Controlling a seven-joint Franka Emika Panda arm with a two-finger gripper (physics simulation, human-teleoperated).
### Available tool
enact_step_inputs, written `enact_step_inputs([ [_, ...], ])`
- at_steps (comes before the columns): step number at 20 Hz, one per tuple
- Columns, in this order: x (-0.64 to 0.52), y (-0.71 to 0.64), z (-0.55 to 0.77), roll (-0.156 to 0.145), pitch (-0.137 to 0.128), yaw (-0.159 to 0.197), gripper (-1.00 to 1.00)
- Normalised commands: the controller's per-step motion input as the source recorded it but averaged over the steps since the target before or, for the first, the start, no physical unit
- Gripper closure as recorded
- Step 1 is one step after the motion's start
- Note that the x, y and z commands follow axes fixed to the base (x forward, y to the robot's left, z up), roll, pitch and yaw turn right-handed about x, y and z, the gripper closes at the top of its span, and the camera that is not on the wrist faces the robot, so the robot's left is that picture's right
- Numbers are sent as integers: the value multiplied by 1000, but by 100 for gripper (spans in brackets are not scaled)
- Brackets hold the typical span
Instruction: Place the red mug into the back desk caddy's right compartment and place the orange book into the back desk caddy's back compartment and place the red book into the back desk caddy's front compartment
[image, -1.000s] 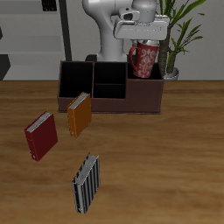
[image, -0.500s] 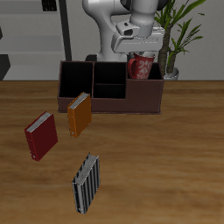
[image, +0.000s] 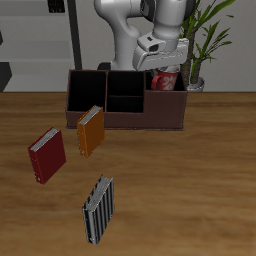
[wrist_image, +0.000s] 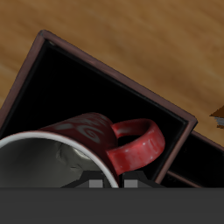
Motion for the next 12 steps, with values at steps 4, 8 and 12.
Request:
enact_step_inputs([
  [4, 24, 51, -260, 24, 74, -11, 100],
  [8, -36, 25, -57, 90, 67, -45, -100],
  [12, 62, -178, 202, -36, -47, -55, -100],
])
